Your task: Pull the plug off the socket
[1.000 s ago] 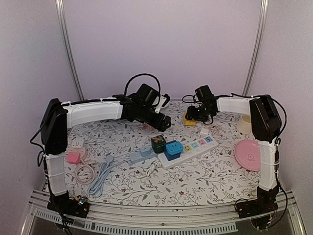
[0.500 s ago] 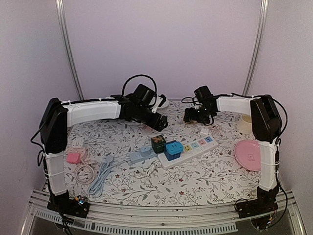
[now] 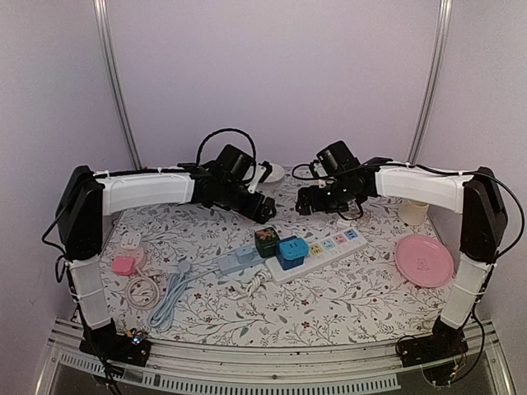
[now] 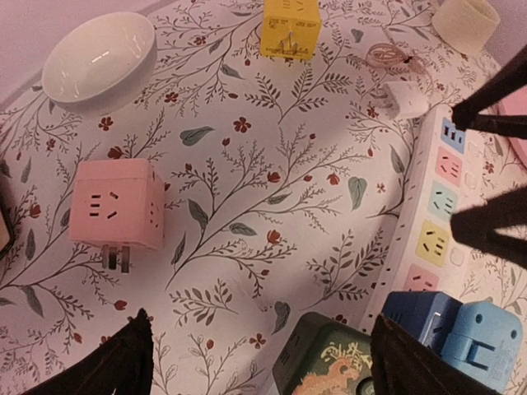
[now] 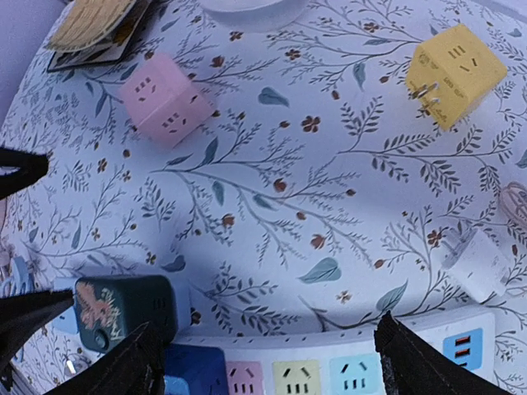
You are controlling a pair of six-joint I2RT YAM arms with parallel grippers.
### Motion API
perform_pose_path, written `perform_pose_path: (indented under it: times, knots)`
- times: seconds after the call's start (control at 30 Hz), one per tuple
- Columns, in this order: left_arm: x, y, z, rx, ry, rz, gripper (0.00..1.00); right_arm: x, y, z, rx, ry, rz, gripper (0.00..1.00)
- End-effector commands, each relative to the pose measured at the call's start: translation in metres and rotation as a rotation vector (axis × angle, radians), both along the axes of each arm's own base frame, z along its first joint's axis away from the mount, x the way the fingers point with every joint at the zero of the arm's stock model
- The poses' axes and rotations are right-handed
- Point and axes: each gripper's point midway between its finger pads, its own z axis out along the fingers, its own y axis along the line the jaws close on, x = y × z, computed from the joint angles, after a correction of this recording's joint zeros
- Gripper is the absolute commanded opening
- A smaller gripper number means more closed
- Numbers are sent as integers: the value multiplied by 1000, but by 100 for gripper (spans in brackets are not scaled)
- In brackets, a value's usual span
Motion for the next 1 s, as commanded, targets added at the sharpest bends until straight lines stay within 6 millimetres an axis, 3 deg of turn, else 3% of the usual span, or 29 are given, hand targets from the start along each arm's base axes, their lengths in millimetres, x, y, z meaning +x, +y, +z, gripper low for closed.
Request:
perform_pose_path:
  times: [0.0,0.27,0.47,0.83,0.97]
  knots:
    - [3,12,12,-42,-9,54,92,-44,9,10,-29,13,48,91]
    - [2,22,10,-54,9,112,92,-96,35,12,-77,24,124,91]
    - [-1,24,8,-71,30,130,92,-117,42,0,-138,38,142,92]
    - [-7,27,9,-82,44,133,92,-117,52,-24,-206,63,148,85]
    - [-10,28,7,-86,51,131,92,-113,55,-24,-208,50,151,70]
